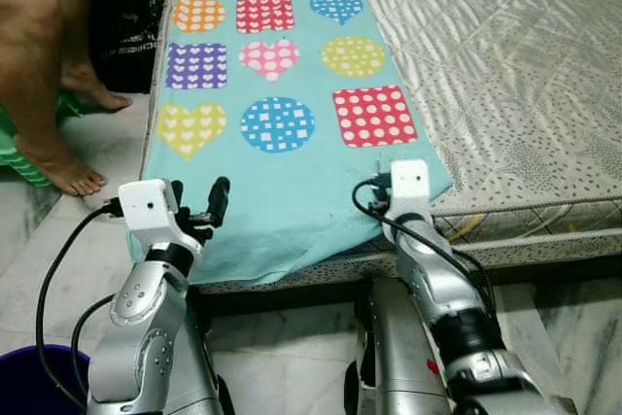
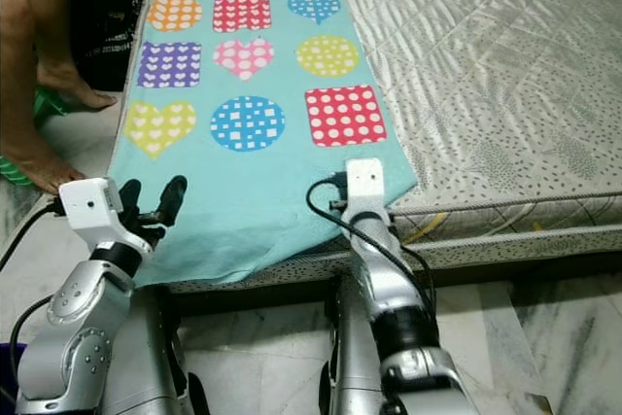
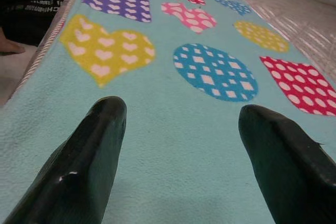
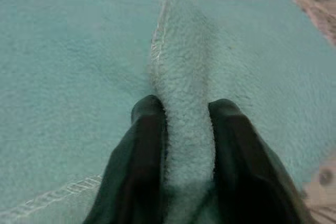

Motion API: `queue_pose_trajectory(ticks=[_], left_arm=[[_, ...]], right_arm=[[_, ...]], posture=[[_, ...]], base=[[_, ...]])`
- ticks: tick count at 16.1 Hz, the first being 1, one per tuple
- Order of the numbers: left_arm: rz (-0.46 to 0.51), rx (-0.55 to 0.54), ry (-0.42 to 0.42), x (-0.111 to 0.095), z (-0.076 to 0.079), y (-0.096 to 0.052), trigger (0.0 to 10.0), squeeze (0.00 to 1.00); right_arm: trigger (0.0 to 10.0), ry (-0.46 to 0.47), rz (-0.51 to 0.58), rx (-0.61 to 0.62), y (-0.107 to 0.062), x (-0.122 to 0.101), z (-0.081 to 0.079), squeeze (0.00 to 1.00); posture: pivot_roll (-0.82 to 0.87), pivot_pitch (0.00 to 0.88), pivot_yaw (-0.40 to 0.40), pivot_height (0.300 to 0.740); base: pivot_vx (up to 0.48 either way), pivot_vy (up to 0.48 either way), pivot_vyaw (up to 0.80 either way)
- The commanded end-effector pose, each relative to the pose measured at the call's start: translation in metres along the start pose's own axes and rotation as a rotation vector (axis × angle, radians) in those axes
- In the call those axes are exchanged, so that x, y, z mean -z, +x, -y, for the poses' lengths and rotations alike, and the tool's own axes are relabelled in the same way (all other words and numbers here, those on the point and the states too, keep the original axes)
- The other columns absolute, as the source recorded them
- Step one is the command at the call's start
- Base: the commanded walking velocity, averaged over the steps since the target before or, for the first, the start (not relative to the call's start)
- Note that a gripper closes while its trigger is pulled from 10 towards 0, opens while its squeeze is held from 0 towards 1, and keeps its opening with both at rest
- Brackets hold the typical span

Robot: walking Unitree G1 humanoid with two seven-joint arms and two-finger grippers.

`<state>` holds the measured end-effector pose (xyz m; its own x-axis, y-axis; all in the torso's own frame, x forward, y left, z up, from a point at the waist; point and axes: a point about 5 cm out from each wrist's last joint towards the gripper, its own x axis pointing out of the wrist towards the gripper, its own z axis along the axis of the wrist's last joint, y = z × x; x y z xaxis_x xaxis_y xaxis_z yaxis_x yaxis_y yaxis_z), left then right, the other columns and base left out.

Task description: Clean up the room

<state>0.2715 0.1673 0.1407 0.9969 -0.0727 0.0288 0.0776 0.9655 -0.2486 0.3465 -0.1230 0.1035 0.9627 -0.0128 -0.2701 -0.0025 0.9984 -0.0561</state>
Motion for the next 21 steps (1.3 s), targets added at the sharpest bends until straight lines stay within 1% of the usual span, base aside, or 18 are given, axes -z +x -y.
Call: queue_pose_trajectory(ticks=[1, 3, 4, 7, 8, 12, 15, 16, 17, 18, 19, 20, 21], left_arm=[[-0.004, -0.005, 0.012, 0.0, -0.002, -0.003, 10.0, 0.0], [-0.002, -0.006, 0.013, 0.0, -0.002, -0.003, 10.0, 0.0], [0.0, -0.007, 0.014, 0.0, -0.003, -0.003, 10.0, 0.0], [0.003, -0.008, 0.016, -0.001, -0.003, -0.003, 10.0, 0.0], [0.004, -0.009, 0.018, -0.001, -0.003, -0.003, 10.0, 0.0], [0.004, -0.007, 0.02, -0.001, -0.004, -0.003, 10.0, 0.0], [-0.001, -0.001, 0.023, -0.001, -0.004, -0.003, 10.0, 0.0], [-0.003, 0.002, 0.024, -0.001, -0.003, -0.002, 10.0, 0.0], [-0.007, 0.007, 0.025, -0.001, -0.003, -0.002, 10.0, 0.0], [-0.009, 0.009, 0.025, -0.001, -0.003, -0.001, 10.0, 0.0], [-0.011, 0.01, 0.025, -0.001, -0.004, -0.001, 10.0, 0.0], [-0.011, 0.011, 0.025, -0.001, -0.004, -0.001, 10.0, 0.0], [-0.012, 0.011, 0.025, 0.0, -0.004, 0.0, 10.0, 0.0]], right_arm=[[0.0, 0.032, -0.038, 0.024, -0.004, 0.008, 0.01, 0.0], [0.0, 0.056, -0.03, 0.027, -0.009, 0.008, 0.013, 0.0], [0.0, 0.079, -0.023, 0.024, -0.015, 0.008, 0.017, 0.0], [0.0, 0.108, -0.021, 0.024, -0.021, 0.01, 0.022, 0.0], [0.0, 0.133, -0.01, 0.026, -0.026, 0.009, 0.027, 0.0], [0.0, 0.132, -0.003, 0.058, -0.039, 0.014, 0.046, 0.0], [0.0, 0.121, -0.008, 0.062, -0.047, 0.017, 0.054, 0.0], [1.3, 0.118, -0.013, 0.062, -0.047, 0.018, 0.054, 0.0], [10.0, 0.112, -0.028, 0.055, -0.05, 0.021, 0.055, 0.0], [10.0, 0.103, -0.043, 0.053, -0.052, 0.024, 0.056, 0.0], [10.0, 0.108, -0.063, 0.057, -0.054, 0.027, 0.058, 0.8], [10.0, 0.105, -0.074, 0.075, -0.056, 0.029, 0.061, 1.0], [10.0, 0.1, -0.079, 0.085, -0.056, 0.03, 0.063, 1.0]], posture=[[-0.01, 0.175, -0.035, 0.478], [-0.01, 0.176, -0.034, 0.478], [-0.01, 0.176, -0.033, 0.478], [-0.01, 0.176, -0.033, 0.478], [-0.01, 0.177, -0.031, 0.478], [-0.02, 0.175, -0.025, 0.478], [-0.02, 0.174, -0.017, 0.478], [-0.02, 0.173, -0.015, 0.478], [-0.02, 0.17, -0.012, 0.478], [-0.02, 0.167, -0.011, 0.478], [-0.02, 0.164, -0.011, 0.478], [-0.02, 0.162, -0.011, 0.478], [-0.02, 0.16, -0.011, 0.478]], base=[[0.0, 0.0, 0.0], [0.0, 0.0, 0.0], [0.0, 0.0, 0.0], [0.0, 0.0, 0.0], [0.0, 0.0, 0.0], [0.0, 0.0, 0.0], [0.0, 0.0, 0.0], [0.0, 0.0, 0.0], [0.0, 0.0, 0.0], [0.0, 0.0, 0.0], [0.0, 0.0, 0.0], [0.0, 0.0, 0.0], [0.0, 0.0, 0.0]])
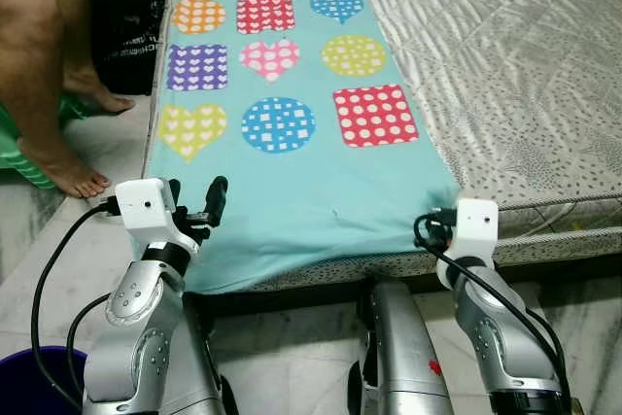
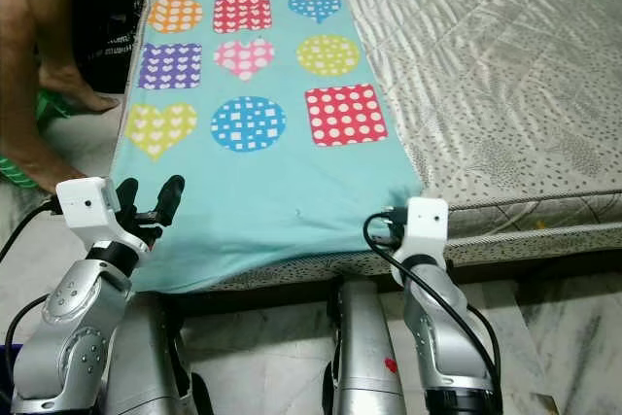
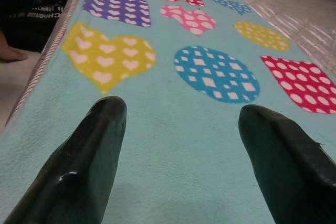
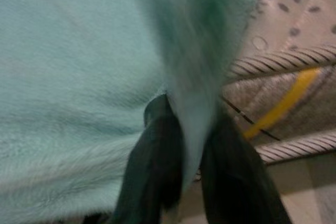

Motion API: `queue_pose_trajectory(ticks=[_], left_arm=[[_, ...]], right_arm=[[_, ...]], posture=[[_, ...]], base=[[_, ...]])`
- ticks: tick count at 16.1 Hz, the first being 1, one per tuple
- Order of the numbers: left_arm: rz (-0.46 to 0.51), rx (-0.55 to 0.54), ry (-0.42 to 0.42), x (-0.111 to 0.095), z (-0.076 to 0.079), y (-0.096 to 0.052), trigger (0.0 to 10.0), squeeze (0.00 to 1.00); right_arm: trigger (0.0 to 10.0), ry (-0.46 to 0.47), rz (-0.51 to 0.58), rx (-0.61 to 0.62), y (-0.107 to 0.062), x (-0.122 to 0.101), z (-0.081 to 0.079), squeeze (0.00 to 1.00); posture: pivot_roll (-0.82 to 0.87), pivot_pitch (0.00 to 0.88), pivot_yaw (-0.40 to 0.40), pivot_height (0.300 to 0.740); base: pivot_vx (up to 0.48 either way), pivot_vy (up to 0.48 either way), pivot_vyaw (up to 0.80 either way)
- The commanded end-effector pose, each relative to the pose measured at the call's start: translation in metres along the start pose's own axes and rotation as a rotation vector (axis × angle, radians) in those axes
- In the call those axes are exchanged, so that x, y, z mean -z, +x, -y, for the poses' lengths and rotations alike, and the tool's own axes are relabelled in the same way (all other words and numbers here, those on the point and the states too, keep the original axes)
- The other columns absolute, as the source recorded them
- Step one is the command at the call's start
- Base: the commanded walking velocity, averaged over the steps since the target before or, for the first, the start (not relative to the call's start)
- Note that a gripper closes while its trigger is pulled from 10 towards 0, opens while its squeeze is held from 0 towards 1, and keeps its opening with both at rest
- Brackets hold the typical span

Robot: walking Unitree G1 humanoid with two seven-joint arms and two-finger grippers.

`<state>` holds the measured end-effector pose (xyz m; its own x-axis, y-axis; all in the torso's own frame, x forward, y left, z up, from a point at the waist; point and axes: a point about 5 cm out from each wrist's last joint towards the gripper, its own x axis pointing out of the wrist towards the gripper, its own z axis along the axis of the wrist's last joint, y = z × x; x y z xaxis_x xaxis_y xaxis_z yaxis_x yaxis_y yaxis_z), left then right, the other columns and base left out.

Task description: Clean up the room

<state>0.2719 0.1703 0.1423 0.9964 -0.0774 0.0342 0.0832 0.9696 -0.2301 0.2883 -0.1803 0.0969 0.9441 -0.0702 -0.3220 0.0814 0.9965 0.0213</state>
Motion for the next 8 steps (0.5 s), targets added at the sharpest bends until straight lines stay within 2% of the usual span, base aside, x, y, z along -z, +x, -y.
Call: queue_pose_trajectory(ticks=[1, 4, 8], left_arm=[[-0.017, 0.005, 0.007, 0.002, -0.001, 0.0, 10.0, 0.0], [-0.015, 0.006, 0.008, 0.002, -0.001, 0.001, 10.0, 0.0], [-0.011, 0.011, 0.004, 0.002, 0.0, 0.005, 10.0, 0.0]], right_arm=[[10.0, -0.006, -0.022, 0.036, -0.002, 0.005, 0.008, 1.0], [10.0, -0.043, -0.013, 0.088, -0.002, 0.002, 0.015, 1.0], [10.0, -0.193, 0.043, 0.219, 0.0, -0.009, 0.038, 1.0]], posture=[[-0.02, 0.156, -0.012, 0.478], [-0.02, 0.145, -0.011, 0.478], [-0.04, 0.143, -0.002, 0.478]], base=[[0.0, 0.0, 0.0], [0.0, 0.0, 0.0], [0.0, 0.0, 0.0]])
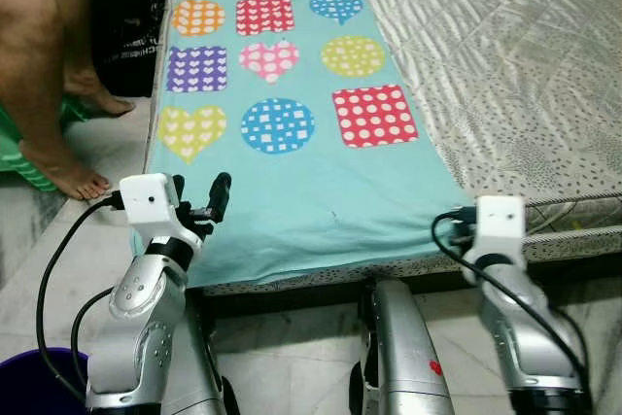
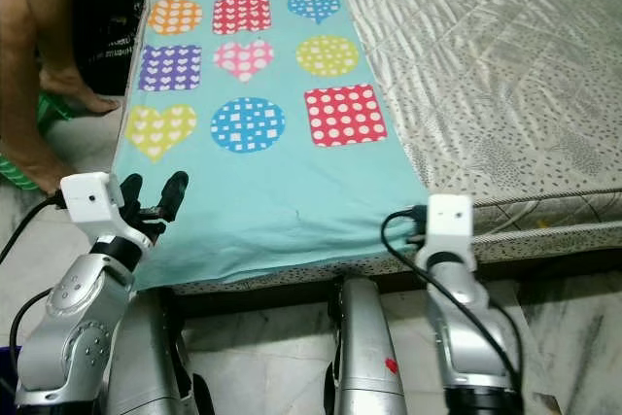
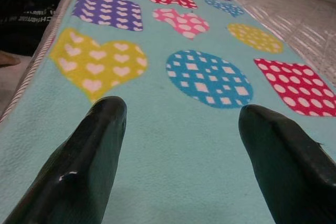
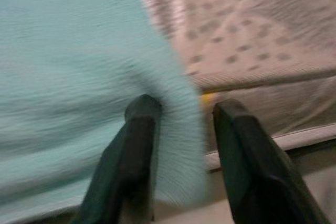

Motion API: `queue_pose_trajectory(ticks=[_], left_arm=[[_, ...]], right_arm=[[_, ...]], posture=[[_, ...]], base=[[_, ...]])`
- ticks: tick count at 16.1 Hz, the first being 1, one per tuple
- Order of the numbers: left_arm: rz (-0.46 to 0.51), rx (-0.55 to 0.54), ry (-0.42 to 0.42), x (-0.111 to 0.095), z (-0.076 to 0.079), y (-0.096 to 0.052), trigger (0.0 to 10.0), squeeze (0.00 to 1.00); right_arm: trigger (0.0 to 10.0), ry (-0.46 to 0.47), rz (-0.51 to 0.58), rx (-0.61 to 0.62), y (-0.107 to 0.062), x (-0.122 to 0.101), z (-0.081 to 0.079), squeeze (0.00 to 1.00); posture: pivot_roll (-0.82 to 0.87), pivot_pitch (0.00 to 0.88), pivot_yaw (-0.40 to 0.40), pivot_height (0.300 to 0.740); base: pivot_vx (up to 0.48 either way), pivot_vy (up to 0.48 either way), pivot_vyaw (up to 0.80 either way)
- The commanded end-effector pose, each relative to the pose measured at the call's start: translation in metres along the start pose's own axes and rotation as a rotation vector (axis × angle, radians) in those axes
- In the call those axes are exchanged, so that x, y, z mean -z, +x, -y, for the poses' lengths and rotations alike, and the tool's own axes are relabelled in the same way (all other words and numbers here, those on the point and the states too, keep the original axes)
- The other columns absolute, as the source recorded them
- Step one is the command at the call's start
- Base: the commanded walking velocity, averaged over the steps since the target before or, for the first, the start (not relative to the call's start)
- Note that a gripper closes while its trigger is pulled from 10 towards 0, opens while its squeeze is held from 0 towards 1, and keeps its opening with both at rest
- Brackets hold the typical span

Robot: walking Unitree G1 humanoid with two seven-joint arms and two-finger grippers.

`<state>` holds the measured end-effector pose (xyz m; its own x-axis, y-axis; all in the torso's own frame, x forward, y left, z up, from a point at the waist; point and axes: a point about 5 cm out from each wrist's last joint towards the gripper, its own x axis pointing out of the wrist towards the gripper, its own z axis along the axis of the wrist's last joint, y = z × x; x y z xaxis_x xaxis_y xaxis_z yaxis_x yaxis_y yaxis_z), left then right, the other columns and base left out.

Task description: Clean up the room

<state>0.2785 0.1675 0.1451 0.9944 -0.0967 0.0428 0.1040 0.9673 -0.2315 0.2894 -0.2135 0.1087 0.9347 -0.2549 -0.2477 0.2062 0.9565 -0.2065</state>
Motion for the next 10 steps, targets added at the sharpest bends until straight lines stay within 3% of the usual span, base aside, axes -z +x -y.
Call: queue_pose_trajectory(ticks=[1, 4, 7, 10], left_arm=[[-0.015, -0.01, 0.006, 0.005, -0.003, -0.002, 10.0, 0.0], [-0.01, -0.007, 0.004, 0.003, -0.004, 0.004, 10.0, 0.0], [-0.005, 0.0, 0.014, 0.001, -0.002, 0.006, 10.0, 0.0], [-0.009, -0.004, 0.028, 0.004, -0.008, 0.004, 10.0, 0.0]], right_arm=[[10.0, -0.028, -0.016, 0.054, 0.002, 0.006, 0.01, 1.0], [10.0, -0.039, 0.045, 0.087, 0.008, -0.007, 0.018, 1.0], [10.0, -0.111, 0.128, 0.122, 0.009, -0.017, 0.024, 1.0], [10.0, -0.065, 0.199, 0.081, 0.008, -0.029, 0.01, 1.0]], posture=[[-0.04, 0.136, 0.0, 0.478], [-0.06, 0.134, 0.007, 0.478], [-0.05, 0.135, 0.011, 0.478], [-0.06, 0.085, 0.011, 0.478]], base=[[0.0, 0.0, 0.0], [0.0, 0.0, 0.0], [0.0, 0.0, 0.0], [0.0, 0.0, 0.0]])
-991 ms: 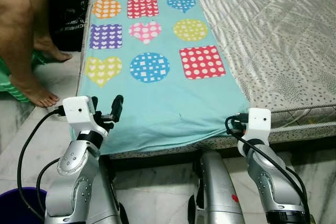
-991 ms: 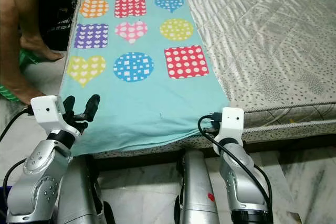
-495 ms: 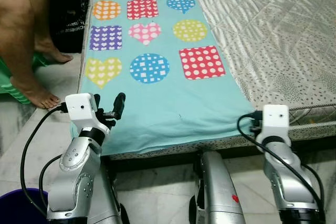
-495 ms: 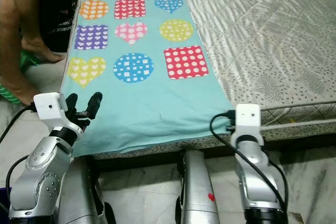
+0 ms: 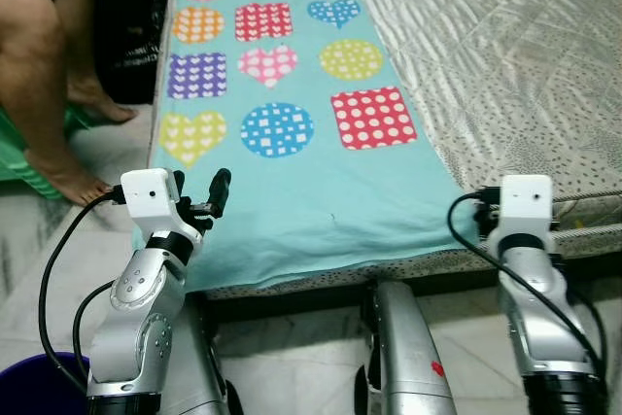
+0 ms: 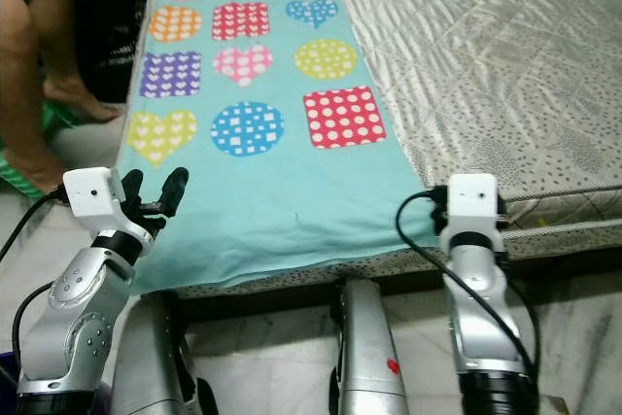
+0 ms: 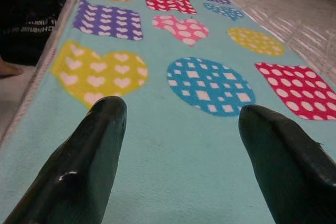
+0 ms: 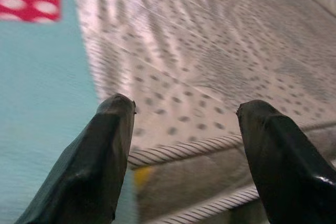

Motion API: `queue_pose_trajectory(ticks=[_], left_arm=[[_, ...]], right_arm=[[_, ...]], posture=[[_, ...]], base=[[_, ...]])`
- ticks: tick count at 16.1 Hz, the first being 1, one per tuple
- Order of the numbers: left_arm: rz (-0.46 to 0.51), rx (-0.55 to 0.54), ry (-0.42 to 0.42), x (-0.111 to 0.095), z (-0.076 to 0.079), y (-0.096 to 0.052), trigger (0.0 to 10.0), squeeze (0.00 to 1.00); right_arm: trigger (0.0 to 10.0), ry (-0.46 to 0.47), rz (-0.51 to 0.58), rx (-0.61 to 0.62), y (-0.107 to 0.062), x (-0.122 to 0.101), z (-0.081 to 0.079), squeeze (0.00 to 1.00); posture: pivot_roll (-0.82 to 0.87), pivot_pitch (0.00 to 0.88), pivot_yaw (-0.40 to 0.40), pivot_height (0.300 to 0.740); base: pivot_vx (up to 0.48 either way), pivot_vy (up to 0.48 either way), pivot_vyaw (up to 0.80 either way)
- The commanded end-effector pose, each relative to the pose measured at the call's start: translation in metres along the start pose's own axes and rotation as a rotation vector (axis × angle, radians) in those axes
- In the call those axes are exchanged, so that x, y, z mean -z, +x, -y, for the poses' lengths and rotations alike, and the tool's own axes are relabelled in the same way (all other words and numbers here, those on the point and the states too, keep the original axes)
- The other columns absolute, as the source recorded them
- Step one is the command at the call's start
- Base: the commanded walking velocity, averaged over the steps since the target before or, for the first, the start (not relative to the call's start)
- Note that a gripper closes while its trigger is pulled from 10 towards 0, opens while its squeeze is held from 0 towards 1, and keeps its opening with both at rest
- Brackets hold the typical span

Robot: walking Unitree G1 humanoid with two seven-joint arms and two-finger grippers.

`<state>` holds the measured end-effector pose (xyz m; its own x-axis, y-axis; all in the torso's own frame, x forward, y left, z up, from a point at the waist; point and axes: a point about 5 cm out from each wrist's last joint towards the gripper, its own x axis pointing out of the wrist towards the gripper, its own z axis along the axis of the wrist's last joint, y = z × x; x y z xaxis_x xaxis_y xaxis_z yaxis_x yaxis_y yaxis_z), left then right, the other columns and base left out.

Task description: Clean up the room

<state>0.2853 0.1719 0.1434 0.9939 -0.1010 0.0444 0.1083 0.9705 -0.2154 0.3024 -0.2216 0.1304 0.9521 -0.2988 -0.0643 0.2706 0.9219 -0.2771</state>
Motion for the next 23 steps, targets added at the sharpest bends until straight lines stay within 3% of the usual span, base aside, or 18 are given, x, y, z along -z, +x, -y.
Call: queue_pose_trajectory(ticks=[1, 3, 4, 5, 8, 9, 14, 18, 23], left_arm=[[-0.007, -0.008, 0.012, 0.002, -0.004, -0.001, 10.0, 0.0], [-0.001, -0.004, 0.011, 0.002, -0.003, 0.003, 10.0, 0.0], [0.01, -0.001, 0.006, 0.0, -0.003, 0.004, 10.0, 0.0], [0.014, 0.0, 0.008, -0.001, -0.004, 0.004, 10.0, 0.0], [0.022, -0.016, 0.014, 0.001, -0.011, -0.002, 10.0, 0.0], [0.027, -0.026, 0.017, 0.001, -0.013, -0.003, 10.0, 0.0], [0.047, -0.025, 0.012, -0.001, -0.011, 0.003, 10.0, 0.0], [0.059, -0.026, 0.018, -0.003, -0.013, 0.006, 10.0, 0.0], [0.068, -0.018, 0.015, -0.002, -0.01, 0.011, 10.0, 0.0]], right_arm=[[10.0, 0.02, 0.025, -0.032, 0.001, -0.007, -0.008, 1.0], [10.0, 0.067, 0.006, -0.049, 0.0, -0.002, -0.015, 1.0], [10.0, 0.149, -0.008, -0.067, -0.002, 0.003, -0.017, 1.0], [10.0, 0.151, -0.012, -0.071, -0.003, 0.006, -0.017, 1.0], [10.0, 0.236, 0.045, -0.123, -0.008, 0.006, -0.014, 0.97], [10.0, 0.235, 0.125, -0.186, -0.01, -0.008, -0.019, 0.0], [10.0, 0.342, 0.211, -0.213, -0.001, -0.037, -0.03, 0.0], [10.0, 0.368, 0.225, -0.202, 0.003, -0.042, -0.029, 0.0], [10.0, 0.391, 0.237, -0.207, 0.012, -0.048, -0.03, 0.0]], posture=[[-0.06, 0.081, 0.013, 0.478], [-0.06, 0.068, 0.017, 0.478], [-0.06, 0.059, 0.021, 0.478], [-0.07, 0.066, 0.024, 0.478], [-0.08, 0.053, 0.026, 0.478], [-0.08, 0.05, 0.025, 0.478], [-0.08, 0.026, 0.03, 0.478], [-0.07, 0.009, 0.028, 0.478], [-0.08, 0.0, 0.03, 0.53]], base=[[0.0, 0.0, 0.0], [0.0, 0.0, 0.0], [0.0, 0.0, 0.0], [0.0, 0.0, 0.0], [0.0, 0.0, 0.0], [0.0, 0.0, 0.0], [0.0, 0.0, 0.0], [0.0, 0.0, 0.0], [0.0, 0.0, 0.0]])
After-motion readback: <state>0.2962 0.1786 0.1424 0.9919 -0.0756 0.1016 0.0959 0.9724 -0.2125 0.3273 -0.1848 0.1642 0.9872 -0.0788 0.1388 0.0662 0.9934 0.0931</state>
